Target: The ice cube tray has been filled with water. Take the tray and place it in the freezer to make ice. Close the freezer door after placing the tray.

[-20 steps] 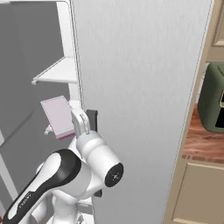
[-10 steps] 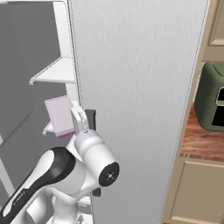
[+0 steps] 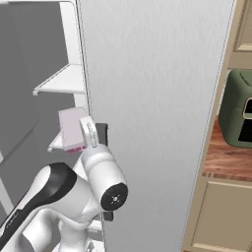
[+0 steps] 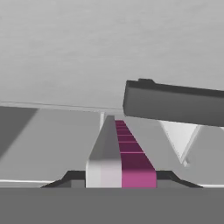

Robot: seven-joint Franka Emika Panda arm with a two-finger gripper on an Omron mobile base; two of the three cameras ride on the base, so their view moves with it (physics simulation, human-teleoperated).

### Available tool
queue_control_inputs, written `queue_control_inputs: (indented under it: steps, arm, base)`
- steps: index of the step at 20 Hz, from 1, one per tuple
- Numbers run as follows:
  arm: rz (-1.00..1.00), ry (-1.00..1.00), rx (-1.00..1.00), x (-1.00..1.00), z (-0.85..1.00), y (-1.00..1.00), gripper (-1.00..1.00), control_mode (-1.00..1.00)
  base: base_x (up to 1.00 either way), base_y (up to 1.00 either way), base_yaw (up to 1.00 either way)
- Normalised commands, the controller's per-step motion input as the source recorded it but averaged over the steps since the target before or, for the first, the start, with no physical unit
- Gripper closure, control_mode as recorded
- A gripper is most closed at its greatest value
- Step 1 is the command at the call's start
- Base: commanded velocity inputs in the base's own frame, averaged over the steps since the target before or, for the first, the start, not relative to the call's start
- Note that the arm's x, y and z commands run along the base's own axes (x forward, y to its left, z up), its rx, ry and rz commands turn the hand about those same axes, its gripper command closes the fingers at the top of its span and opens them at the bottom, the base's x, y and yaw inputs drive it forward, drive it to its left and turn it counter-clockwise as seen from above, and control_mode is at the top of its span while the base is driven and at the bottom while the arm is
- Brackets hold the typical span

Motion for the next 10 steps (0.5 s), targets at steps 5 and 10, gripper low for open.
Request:
queue_control_inputs:
  steps: [5, 10]
  arm:
    - [-0.14, 0.0, 0.0, -0.16, 0.0, 0.11, 1.0, -1.0]
    - [-0.13, 0.0, 0.0, -0.23, 0.0, 0.22, 1.0, -1.0]
  base:
    - [0.0, 0.0, 0.0]
    - [0.0, 0.0, 0.0]
